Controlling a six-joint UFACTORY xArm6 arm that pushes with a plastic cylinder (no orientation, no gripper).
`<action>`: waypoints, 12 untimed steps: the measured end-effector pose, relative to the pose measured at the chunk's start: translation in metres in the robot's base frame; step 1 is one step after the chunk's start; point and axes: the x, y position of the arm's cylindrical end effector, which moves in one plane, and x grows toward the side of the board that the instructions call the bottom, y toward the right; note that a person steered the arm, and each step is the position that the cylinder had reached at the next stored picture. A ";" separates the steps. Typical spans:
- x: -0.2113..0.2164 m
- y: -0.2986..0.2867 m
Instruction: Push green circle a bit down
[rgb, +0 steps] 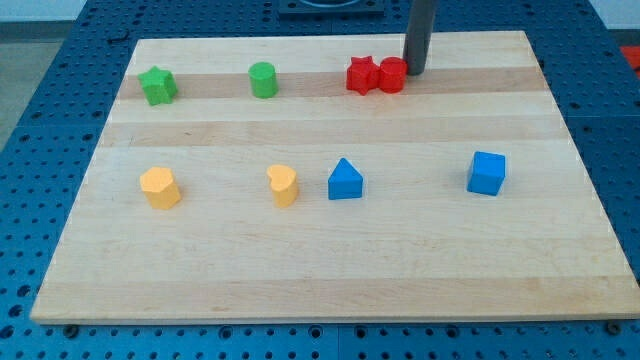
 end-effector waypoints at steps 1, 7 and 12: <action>-0.008 -0.008; -0.047 0.000; -0.060 -0.133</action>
